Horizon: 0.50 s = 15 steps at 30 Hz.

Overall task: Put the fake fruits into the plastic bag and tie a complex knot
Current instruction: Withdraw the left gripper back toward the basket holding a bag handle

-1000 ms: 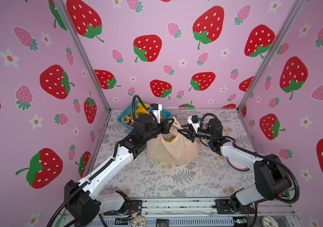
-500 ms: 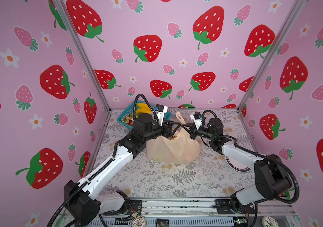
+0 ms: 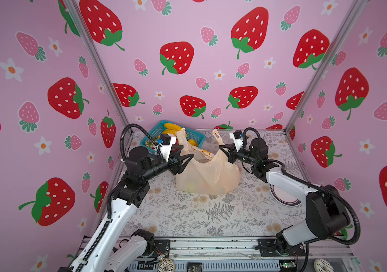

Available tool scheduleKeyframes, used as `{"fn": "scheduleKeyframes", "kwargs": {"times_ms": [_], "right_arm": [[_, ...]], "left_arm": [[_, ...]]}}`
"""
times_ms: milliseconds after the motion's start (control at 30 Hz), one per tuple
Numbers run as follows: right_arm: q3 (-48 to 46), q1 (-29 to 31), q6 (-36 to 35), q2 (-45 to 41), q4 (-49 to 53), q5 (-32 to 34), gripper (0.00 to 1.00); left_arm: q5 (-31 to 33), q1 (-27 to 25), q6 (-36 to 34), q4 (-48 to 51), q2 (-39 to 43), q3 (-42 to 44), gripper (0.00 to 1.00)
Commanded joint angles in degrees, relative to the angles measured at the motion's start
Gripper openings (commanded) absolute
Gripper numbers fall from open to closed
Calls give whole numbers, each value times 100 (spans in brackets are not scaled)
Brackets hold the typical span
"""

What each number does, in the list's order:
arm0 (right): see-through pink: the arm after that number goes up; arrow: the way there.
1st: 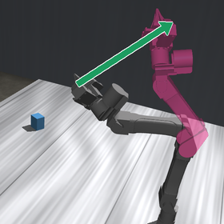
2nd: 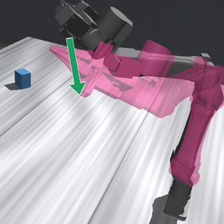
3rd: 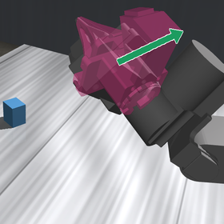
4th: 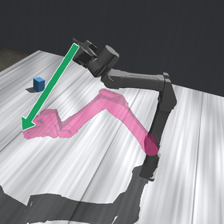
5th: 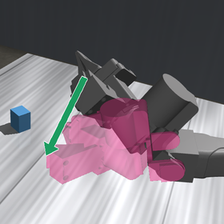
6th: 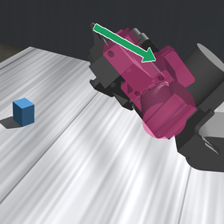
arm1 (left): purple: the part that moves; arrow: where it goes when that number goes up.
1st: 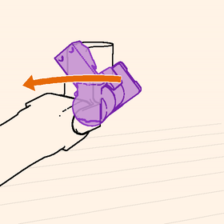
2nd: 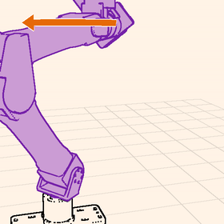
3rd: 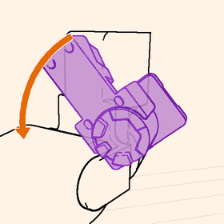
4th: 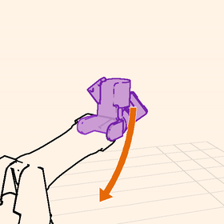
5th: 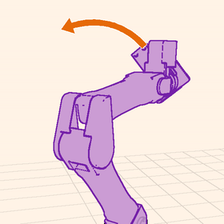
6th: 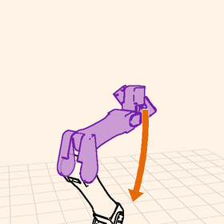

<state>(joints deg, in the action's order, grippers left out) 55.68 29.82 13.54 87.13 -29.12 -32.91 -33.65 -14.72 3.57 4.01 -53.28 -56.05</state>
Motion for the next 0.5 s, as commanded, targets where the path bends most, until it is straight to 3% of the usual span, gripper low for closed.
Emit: {"fn": "scheduleKeyframes", "kwargs": {"times_ms": [0, 167, 300, 467], "right_arm": [[179, -30, 22, -11, 53, 30, 0], [224, -37, -18, 24, 74, 22, 0], [233, -31, -16, 58, 74, 12, 0], [220, -29, -8, 67, 47, 4, 0]], "left_arm": [[-169, 488, -31, -324, -80, 286, 72], [-343, 944, -131, -389, -462, 305, 75], [-381, 979, -411, -153, -933, -22, 79], [-912, 972, -494, -338, -1479, -310, 81]]}}
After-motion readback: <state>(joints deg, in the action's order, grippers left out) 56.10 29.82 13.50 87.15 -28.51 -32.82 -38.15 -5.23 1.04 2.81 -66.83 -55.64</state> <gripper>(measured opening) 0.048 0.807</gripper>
